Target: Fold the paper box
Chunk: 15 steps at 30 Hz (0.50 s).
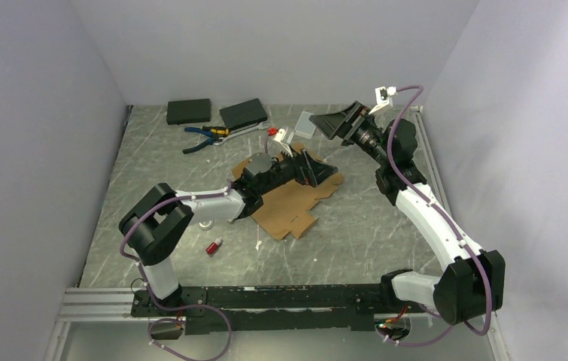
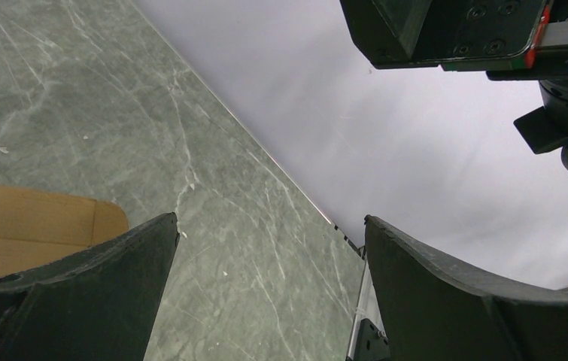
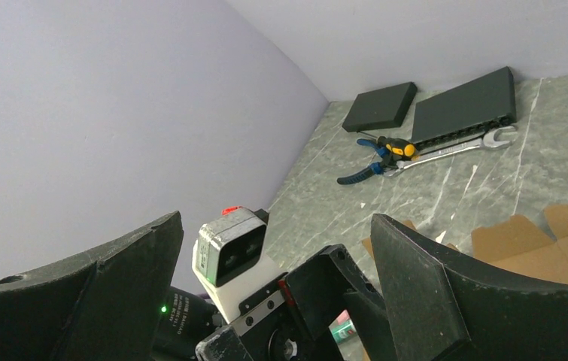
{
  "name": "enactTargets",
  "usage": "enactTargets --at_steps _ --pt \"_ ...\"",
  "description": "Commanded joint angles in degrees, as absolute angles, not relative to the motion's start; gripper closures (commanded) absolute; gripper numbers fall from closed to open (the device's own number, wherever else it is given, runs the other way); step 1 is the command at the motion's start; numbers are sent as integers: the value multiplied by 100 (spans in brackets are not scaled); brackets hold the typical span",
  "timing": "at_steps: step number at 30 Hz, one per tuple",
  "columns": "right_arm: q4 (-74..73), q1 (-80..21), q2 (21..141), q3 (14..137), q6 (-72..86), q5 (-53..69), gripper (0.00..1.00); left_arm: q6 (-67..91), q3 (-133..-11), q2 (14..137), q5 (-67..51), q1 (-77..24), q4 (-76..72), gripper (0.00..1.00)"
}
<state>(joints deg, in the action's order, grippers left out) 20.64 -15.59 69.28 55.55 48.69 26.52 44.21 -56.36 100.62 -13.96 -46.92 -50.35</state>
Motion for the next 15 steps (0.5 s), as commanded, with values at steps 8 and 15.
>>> enactTargets --at_steps 8,15 --pt "2391 -1623 6757 5592 4902 2527 0 4351 -5563 9855 -1450 -4693 -5443 0" --pt "2389 -1643 6732 5581 4896 2492 0 4351 -5537 9845 -1459 -4693 -5481 0"
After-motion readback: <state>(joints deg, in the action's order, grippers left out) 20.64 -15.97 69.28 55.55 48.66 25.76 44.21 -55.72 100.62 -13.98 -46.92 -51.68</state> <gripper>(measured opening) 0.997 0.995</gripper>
